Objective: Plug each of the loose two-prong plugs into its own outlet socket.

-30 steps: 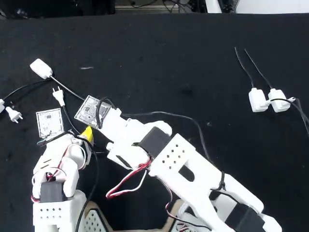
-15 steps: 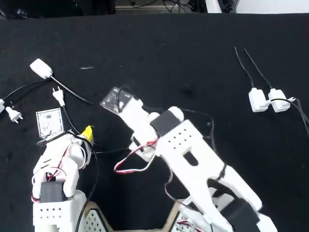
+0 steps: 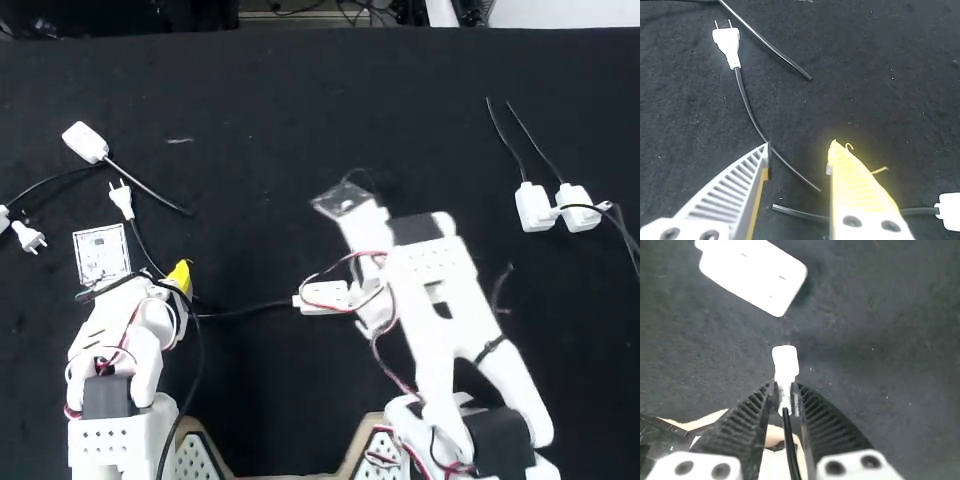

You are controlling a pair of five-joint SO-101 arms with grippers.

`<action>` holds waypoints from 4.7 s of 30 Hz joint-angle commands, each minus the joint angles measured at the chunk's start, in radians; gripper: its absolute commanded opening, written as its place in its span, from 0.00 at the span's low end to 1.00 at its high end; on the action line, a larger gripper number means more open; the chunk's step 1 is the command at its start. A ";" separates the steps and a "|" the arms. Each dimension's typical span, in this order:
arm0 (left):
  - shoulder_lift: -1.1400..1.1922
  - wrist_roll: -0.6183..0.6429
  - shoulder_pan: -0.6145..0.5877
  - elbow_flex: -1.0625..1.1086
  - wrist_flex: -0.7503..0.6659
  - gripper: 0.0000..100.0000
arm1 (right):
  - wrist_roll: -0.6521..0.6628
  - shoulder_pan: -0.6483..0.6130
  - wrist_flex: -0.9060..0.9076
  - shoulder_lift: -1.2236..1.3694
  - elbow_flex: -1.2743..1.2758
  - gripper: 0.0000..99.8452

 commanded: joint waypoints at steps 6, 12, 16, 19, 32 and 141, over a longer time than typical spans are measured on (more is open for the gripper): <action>-0.011 -0.005 -0.005 -0.005 -0.017 0.20 | 0.014 0.054 0.012 0.045 -0.041 0.01; -0.011 -0.006 -0.008 -0.005 -0.017 0.20 | 0.048 0.052 0.011 0.045 -0.007 0.01; -0.011 -0.006 -0.007 -0.005 -0.017 0.20 | 0.092 0.055 -0.012 0.045 -0.013 0.01; -0.011 -0.006 -0.007 -0.005 -0.017 0.20 | 0.094 0.055 -0.081 0.053 -0.031 0.01; -0.011 -0.006 -0.012 -0.005 -0.017 0.20 | 0.178 0.054 -0.054 0.051 -0.082 0.02; -0.011 0.040 -0.002 -0.116 0.063 0.20 | 0.193 -0.569 -0.514 -0.426 0.292 0.01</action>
